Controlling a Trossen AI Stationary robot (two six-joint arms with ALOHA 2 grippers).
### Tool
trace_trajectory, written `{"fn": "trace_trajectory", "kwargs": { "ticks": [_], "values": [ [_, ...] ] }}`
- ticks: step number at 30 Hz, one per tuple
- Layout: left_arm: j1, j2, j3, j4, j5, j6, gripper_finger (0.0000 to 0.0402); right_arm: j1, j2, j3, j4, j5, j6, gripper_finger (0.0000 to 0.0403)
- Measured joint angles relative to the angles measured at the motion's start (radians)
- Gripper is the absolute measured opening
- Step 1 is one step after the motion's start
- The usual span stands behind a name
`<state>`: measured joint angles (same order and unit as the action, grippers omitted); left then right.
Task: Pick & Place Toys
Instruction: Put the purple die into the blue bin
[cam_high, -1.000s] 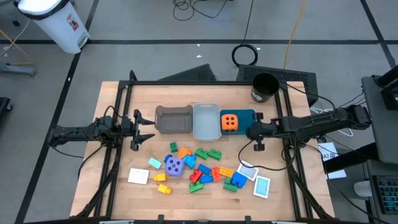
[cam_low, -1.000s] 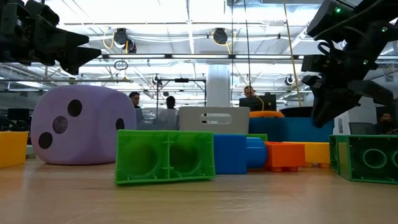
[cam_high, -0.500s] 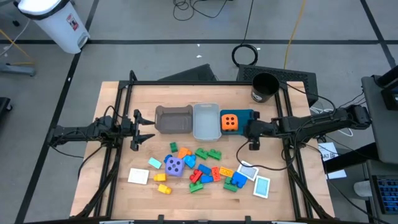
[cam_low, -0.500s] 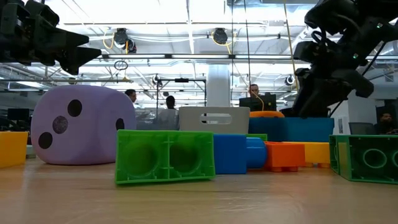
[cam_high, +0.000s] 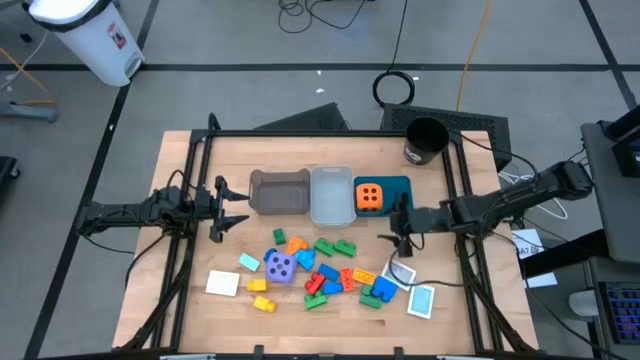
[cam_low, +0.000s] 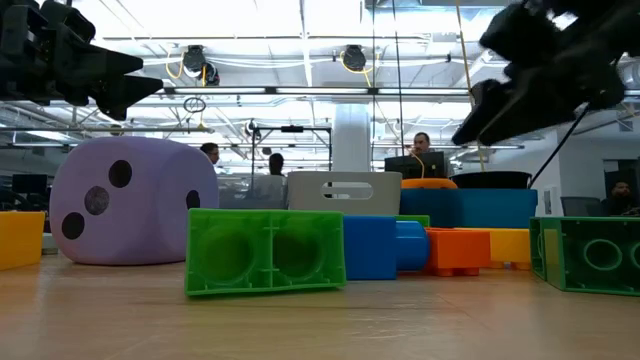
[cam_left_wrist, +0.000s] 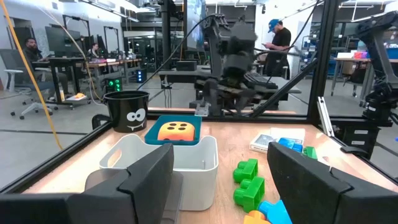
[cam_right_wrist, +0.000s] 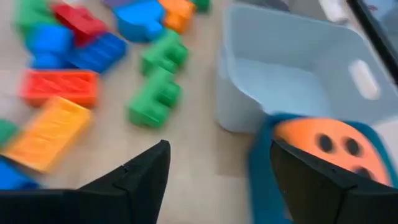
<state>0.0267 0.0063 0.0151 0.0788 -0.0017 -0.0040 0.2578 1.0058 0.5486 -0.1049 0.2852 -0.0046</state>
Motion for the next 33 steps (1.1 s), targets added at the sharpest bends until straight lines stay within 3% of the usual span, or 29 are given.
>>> {"fn": "trace_trajectory", "kwargs": {
  "ticks": [4, 9, 14, 18, 26, 33],
  "values": [
    [0.000, 0.000, 0.000, 0.000, 0.000, 0.000, 0.0269, 0.159, 0.023, 0.017, 0.031, 0.009, 0.128, 0.0269],
    [0.000, 0.000, 0.000, 0.000, 0.000, 0.000, 0.0269, 0.359, 0.126, 0.143, -0.017, 0.133, 0.200, 0.0270],
    [0.000, 0.000, 0.000, 0.000, 0.000, 0.000, 0.0269, 0.462, 0.222, 0.286, -0.146, 0.191, 0.288, 0.0270],
    [0.000, 0.000, 0.000, 0.000, 0.000, 0.000, 0.0269, 0.488, 0.293, 0.384, -0.171, 0.211, 0.295, 0.0270],
    [0.000, 0.000, 0.000, 0.000, 0.000, 0.000, 0.0269, 0.448, 0.449, 0.477, -0.043, 0.173, 0.131, 0.0297],
    [0.000, 0.000, 0.000, 0.000, 0.000, 0.000, 0.0269, 0.438, 0.390, 0.478, -0.095, 0.159, 0.138, 0.0329]
  ]
}}
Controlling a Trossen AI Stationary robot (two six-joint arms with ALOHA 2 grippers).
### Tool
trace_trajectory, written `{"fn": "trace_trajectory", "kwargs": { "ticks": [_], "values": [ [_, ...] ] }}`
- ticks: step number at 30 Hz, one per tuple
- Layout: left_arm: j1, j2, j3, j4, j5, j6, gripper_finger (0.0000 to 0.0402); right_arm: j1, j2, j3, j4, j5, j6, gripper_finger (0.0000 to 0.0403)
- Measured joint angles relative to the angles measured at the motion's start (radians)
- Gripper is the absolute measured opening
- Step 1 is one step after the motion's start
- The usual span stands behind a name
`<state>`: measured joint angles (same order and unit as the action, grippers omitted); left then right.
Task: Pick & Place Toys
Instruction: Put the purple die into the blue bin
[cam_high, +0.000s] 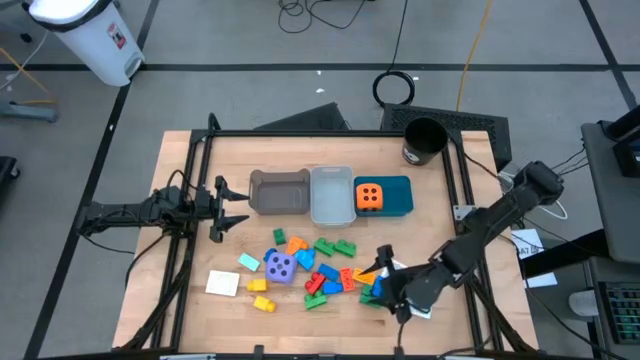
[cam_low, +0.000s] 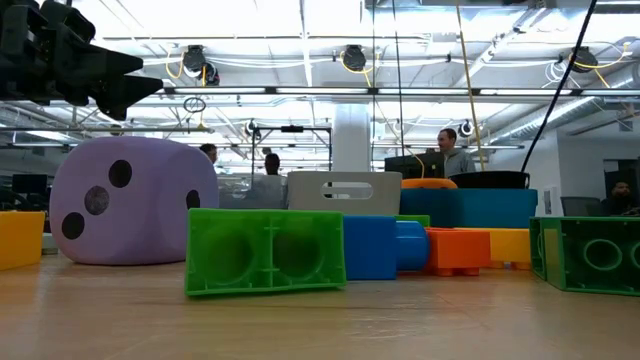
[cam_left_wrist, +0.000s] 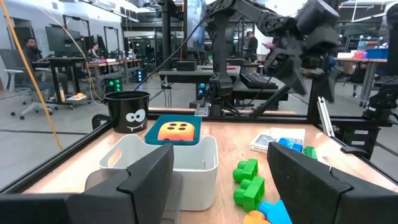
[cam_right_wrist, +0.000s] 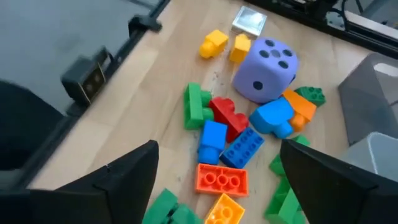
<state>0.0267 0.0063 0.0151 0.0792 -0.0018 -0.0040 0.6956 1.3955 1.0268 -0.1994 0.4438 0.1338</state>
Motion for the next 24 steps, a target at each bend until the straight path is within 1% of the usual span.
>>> {"fn": "trace_trajectory", "kwargs": {
  "ticks": [3, 7, 13, 17, 20, 24],
  "values": [
    [0.000, 0.000, 0.000, 0.000, 0.000, 0.000, 0.0269, 0.006, -0.089, -0.048, -0.016, 0.001, 0.054, 0.0326],
    [0.000, 0.000, 0.000, 0.000, 0.000, 0.000, 0.0269, 0.030, -0.233, -0.206, 0.066, 0.001, 0.063, 0.0318],
    [0.000, 0.000, 0.000, 0.000, 0.000, 0.000, 0.0269, 0.039, -0.470, -0.466, 0.291, 0.004, 0.061, 0.0309],
    [0.000, 0.000, 0.000, 0.000, 0.000, 0.000, 0.0269, 0.026, -0.595, -0.608, 0.476, 0.005, -0.004, 0.0310],
    [0.000, 0.000, 0.000, 0.000, 0.000, 0.000, 0.0269, 0.013, -0.657, -0.714, 0.631, 0.005, -0.057, 0.0310],
    [0.000, 0.000, 0.000, 0.000, 0.000, 0.000, 0.0269, -0.003, -0.698, -0.828, 0.829, 0.005, -0.114, 0.0309]
  ]
}}
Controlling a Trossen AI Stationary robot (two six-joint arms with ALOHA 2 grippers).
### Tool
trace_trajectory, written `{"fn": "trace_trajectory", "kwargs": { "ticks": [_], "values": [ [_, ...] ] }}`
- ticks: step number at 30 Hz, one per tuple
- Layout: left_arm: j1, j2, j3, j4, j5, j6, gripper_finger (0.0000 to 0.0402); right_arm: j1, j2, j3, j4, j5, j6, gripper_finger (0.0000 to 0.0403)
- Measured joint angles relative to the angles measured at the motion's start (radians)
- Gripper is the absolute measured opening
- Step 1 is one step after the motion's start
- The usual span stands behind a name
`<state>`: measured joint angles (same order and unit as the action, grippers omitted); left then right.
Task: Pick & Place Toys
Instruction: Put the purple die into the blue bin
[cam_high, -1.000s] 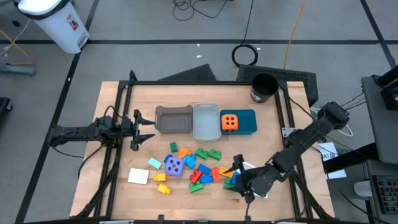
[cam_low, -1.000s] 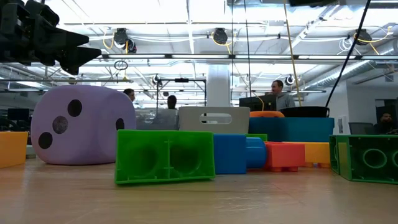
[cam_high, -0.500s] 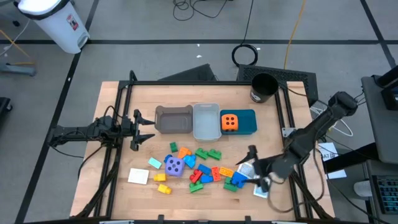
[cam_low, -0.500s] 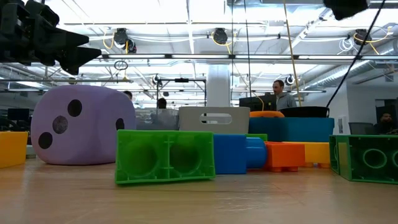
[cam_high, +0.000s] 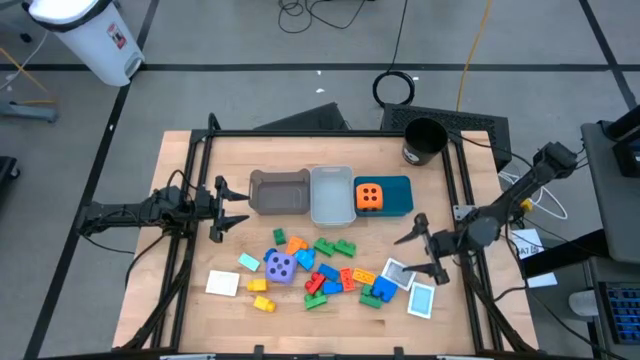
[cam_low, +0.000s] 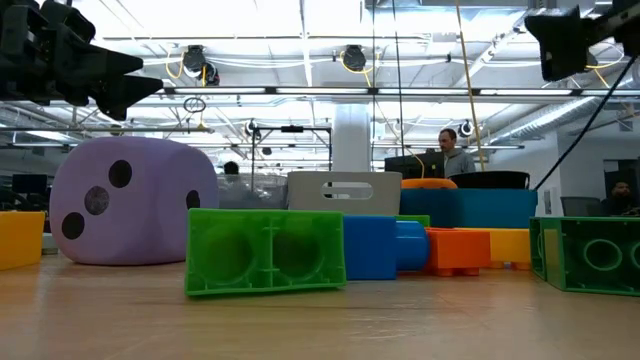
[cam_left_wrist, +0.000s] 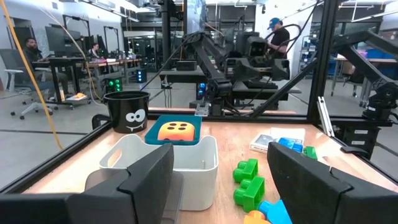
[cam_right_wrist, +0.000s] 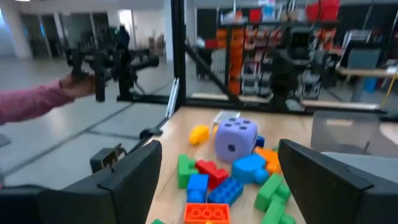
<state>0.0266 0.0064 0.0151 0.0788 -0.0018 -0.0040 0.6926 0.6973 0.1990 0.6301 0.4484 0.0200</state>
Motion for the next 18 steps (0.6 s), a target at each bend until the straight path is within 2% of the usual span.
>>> {"fn": "trace_trajectory", "kwargs": {
  "ticks": [4, 11, 13, 16, 18],
  "values": [
    [0.000, 0.000, 0.000, 0.000, 0.000, 0.000, 0.0269, -0.026, -0.016, -0.061, 0.092, 0.000, -0.010, 0.0309],
    [0.000, 0.000, 0.000, 0.009, 0.000, -0.014, 0.0269, -0.088, -0.015, -0.073, 0.099, 0.000, 0.019, 0.0308],
    [0.000, 0.000, 0.000, 0.049, -0.001, -0.096, 0.0269, -0.100, -0.015, -0.073, 0.099, 0.000, 0.019, 0.0308],
    [0.000, 0.000, 0.002, 0.097, 0.005, -0.352, 0.0269, -0.117, -0.015, -0.073, 0.096, 0.000, 0.019, 0.0308],
    [0.000, 0.000, 0.001, 0.106, -0.002, -0.409, 0.0269, -0.125, -0.015, -0.073, 0.092, 0.000, 0.019, 0.0308]
  ]
}}
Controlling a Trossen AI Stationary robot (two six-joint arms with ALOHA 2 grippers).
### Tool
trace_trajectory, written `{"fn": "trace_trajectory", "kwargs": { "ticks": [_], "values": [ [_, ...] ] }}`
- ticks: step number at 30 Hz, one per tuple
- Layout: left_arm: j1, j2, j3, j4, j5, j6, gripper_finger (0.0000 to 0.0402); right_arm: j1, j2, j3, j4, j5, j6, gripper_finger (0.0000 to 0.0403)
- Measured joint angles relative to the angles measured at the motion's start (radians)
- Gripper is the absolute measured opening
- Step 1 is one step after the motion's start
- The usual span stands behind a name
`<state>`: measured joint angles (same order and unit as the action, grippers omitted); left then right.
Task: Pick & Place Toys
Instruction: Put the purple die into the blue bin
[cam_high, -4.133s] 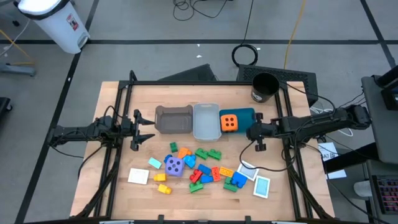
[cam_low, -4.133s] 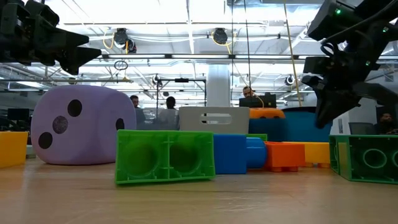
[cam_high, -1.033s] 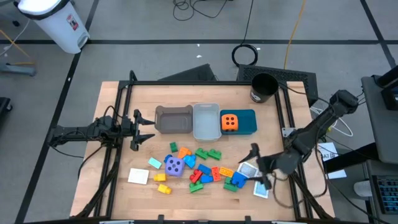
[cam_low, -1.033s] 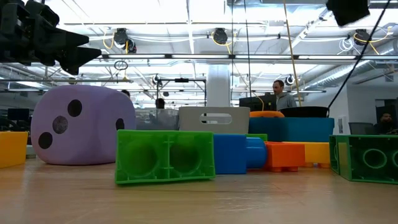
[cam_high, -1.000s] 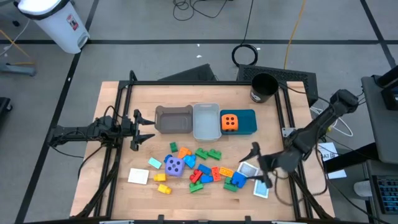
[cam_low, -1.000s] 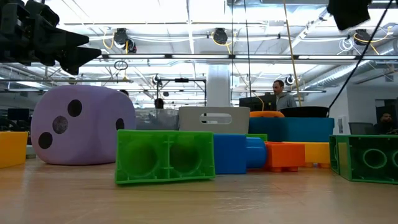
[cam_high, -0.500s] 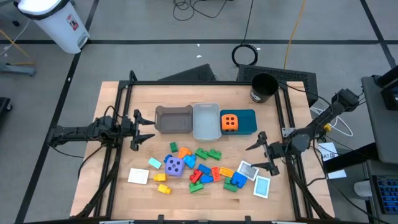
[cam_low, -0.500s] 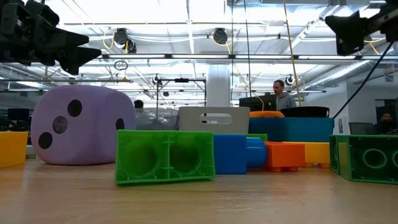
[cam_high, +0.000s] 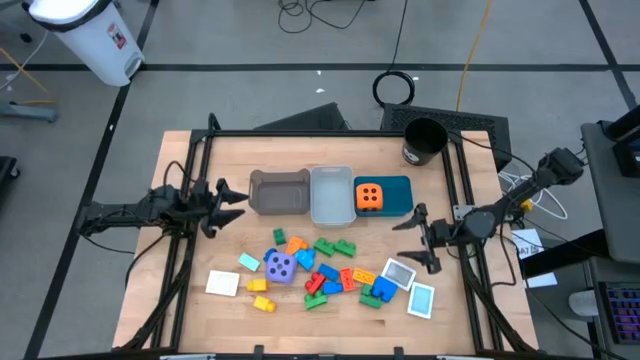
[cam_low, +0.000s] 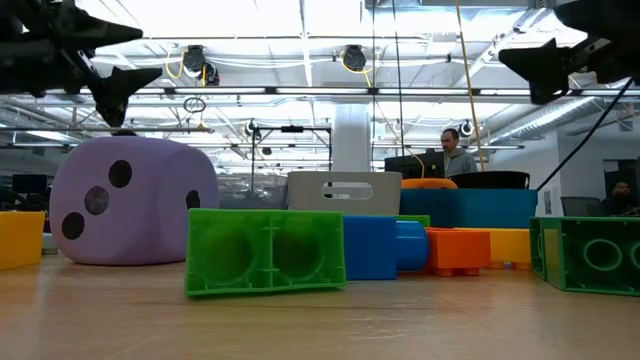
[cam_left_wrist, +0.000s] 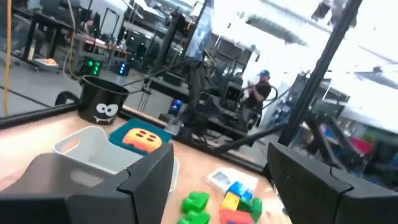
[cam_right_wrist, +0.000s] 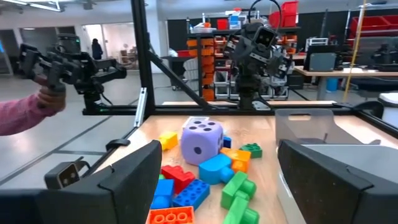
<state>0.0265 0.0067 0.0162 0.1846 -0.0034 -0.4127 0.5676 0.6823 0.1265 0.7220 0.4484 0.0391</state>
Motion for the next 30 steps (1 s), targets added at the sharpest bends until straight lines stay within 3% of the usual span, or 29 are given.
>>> {"fn": "trace_trajectory", "kwargs": {
  "ticks": [4, 8, 22, 30],
  "values": [
    [0.000, 0.010, 0.000, -0.014, 0.002, -0.072, 0.0269, -0.016, 0.000, 0.000, -0.010, 0.000, 0.001, 0.0308],
    [-0.028, 0.089, 0.009, -0.034, 0.004, -0.355, 0.0269, -0.019, 0.000, 0.000, -0.024, -0.003, 0.001, 0.0308],
    [-0.339, 0.806, 0.289, -0.169, 0.025, -0.690, 0.0269, -0.019, 0.001, 0.000, -0.039, -0.004, 0.002, 0.0308],
    [-0.391, 1.060, 0.394, -0.149, 0.078, -0.825, 0.0269, -0.019, 0.001, 0.001, -0.045, -0.004, 0.002, 0.0308]
  ]
}}
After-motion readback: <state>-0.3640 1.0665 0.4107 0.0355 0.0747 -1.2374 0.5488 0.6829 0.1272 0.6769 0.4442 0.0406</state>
